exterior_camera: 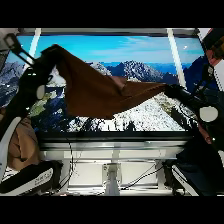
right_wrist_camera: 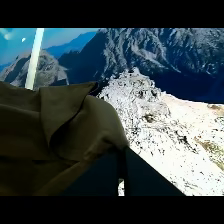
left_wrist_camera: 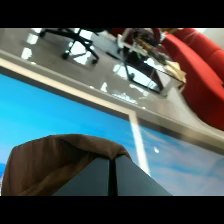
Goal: Fold the clothes and pants, and hang the long-sleeved shirts on hangers.
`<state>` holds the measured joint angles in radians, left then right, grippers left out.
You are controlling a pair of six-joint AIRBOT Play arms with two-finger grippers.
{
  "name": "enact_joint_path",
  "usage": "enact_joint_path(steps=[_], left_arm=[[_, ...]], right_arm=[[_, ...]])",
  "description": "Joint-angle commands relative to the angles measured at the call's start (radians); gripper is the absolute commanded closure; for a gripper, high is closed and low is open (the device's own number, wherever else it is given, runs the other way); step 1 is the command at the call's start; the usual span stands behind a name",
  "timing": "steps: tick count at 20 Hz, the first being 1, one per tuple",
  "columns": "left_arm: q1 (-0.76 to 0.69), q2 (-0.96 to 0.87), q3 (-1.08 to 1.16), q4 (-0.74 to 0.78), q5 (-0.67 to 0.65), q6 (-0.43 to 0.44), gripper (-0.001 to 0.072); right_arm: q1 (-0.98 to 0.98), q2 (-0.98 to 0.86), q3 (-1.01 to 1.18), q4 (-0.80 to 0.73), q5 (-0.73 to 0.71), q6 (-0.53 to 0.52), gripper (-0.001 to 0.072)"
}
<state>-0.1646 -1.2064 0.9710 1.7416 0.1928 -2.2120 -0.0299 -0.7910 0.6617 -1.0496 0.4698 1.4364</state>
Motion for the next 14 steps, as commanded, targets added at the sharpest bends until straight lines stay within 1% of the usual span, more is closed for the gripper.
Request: enact_joint_path(steps=[1,2,3,4,5,7,9,10,11,12,13,14], left_arm=[[-0.035,-0.093,0.0,0.0,0.101,-0.014,0.0692],[-0.035,-0.102,0.0,0.0,0.094,-0.014,0.0654],[-0.034,-0.105,0.0,0.0,0.075,-0.014,0.0465],[-0.031,-0.103,0.0,0.0,0.049,-0.014,0.0154],[-0.026,-0.097,0.0,0.0,0.004,-0.014,-0.001],[-0.015,-0.066,0.0,0.001,-0.182,-0.012,-0.0003],[0.001,-0.019,0.0,0.0,-0.462,-0.014,-0.0002],[0.005,0.012,0.0,0.001,-0.633,-0.009,0.0035],[0.007,0.039,-0.002,0.005,-0.787,0.036,0.0163],[0.006,0.06,-0.006,0.005,-0.887,0.139,0.0282],[0.001,0.082,-0.021,-0.003,-0.957,0.236,0.0295],[-0.002,0.102,-0.043,-0.011,-0.998,0.288,0.0295]], right_arm=[[-0.001,-0.073,-0.027,0.0,-0.144,0.014,0.0699],[-0.001,-0.087,-0.027,-0.001,-0.144,0.014,0.07],[-0.001,-0.099,-0.027,-0.001,-0.146,0.014,0.0699],[-0.001,-0.106,-0.027,-0.001,-0.15,0.014,0.0699],[-0.001,-0.107,-0.027,-0.001,-0.153,0.014,0.0699],[-0.001,-0.107,-0.025,-0.001,-0.156,0.014,0.0699],[-0.001,-0.106,-0.024,-0.002,-0.159,0.014,0.0699],[-0.001,-0.106,-0.024,-0.002,-0.159,0.014,0.0699],[-0.001,-0.106,-0.024,-0.002,-0.159,0.014,0.0699],[-0.001,-0.106,-0.024,-0.002,-0.159,0.013,0.0699],[-0.001,-0.106,-0.024,-0.002,-0.159,0.014,0.0699],[-0.001,-0.106,-0.024,-0.002,-0.159,0.014,0.0699]])
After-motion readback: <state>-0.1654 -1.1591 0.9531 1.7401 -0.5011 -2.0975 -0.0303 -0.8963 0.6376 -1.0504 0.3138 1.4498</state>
